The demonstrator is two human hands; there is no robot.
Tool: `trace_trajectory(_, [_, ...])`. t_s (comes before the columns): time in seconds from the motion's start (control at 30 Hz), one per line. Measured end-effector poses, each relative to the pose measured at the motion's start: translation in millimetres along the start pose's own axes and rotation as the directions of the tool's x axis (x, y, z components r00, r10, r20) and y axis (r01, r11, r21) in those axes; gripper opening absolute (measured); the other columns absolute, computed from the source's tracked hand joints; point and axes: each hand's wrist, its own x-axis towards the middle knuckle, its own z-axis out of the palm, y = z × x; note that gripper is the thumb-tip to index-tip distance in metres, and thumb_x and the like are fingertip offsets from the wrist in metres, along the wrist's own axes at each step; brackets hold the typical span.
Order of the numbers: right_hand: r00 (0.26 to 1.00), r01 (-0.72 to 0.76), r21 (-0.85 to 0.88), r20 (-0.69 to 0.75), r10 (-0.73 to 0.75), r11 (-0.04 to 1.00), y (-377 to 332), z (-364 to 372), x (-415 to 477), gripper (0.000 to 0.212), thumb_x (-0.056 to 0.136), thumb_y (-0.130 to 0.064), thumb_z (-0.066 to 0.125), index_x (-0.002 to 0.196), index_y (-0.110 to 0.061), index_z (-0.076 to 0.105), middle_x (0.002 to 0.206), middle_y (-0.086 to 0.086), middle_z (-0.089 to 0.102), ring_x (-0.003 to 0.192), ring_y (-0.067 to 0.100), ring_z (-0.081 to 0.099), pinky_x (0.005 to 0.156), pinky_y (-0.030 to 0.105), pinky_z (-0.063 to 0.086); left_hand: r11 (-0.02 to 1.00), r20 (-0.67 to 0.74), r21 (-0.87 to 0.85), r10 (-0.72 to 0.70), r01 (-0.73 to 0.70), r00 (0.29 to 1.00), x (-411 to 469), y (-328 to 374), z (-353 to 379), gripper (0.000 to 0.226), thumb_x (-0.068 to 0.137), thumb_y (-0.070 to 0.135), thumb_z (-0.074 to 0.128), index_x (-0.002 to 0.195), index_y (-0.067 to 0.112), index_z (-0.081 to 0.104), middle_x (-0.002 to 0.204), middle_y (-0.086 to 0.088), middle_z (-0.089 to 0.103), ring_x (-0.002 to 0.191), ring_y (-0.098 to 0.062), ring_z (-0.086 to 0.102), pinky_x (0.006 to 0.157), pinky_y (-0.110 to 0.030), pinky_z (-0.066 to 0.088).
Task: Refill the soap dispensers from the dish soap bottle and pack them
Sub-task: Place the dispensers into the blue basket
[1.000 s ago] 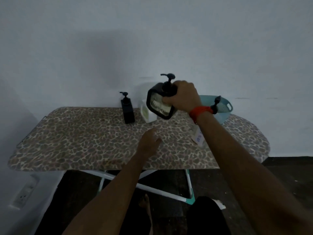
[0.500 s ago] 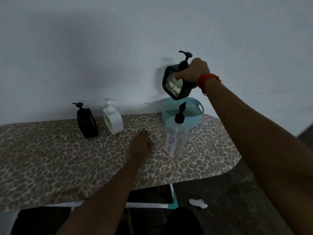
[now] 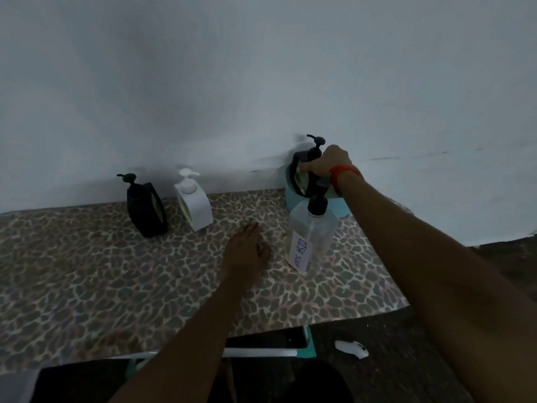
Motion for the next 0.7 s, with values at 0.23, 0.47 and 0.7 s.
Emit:
trace_trajectory(0.23, [0.997, 0.002, -0.058, 0.083, 0.003, 0.998, 15, 32, 6, 0.06, 0.076, -0.05, 0.082, 0.112, -0.005, 0.064, 0.099, 0.01, 0.064, 0.085, 0.022, 0.056, 0.072, 0.029, 0.044, 1.0, 0.008, -0.006, -0.007, 0.007, 1.0, 0, 0, 0, 0.058, 0.097, 0.039, 0.05, 0.149, 0.017, 0.037, 0.158, 0.001, 0.031, 0.147, -0.012, 0.023, 0.122, -0.034, 0.014])
trace_trajectory(0.47, [0.993, 0.005, -0.055, 0.12, 0.002, 0.998, 15, 29, 5, 0.053, 0.082, -0.055, 0.074, 0.102, -0.009, 0.057, 0.095, 0.01, 0.058, 0.088, 0.025, 0.054, 0.069, 0.029, 0.045, 1.0, 0.011, 0.002, 0.0, 0.0, 1.0, 1, 0, 1, 0.06, 0.096, 0.04, 0.051, 0.149, 0.015, 0.038, 0.157, -0.001, 0.033, 0.146, -0.014, 0.025, 0.121, -0.036, 0.016])
trace_trajectory(0.7, [0.995, 0.004, -0.069, 0.096, 0.002, 0.998, 18, 32, 10, 0.052, 0.08, -0.048, 0.079, 0.103, -0.004, 0.064, 0.096, 0.013, 0.066, 0.085, 0.026, 0.06, 0.071, 0.032, 0.049, 1.0, 0.019, 0.007, -0.01, 0.01, 1.0, 0, 0, 0, 0.061, 0.096, 0.042, 0.05, 0.15, 0.017, 0.036, 0.158, 0.0, 0.031, 0.147, -0.013, 0.022, 0.122, -0.034, 0.014])
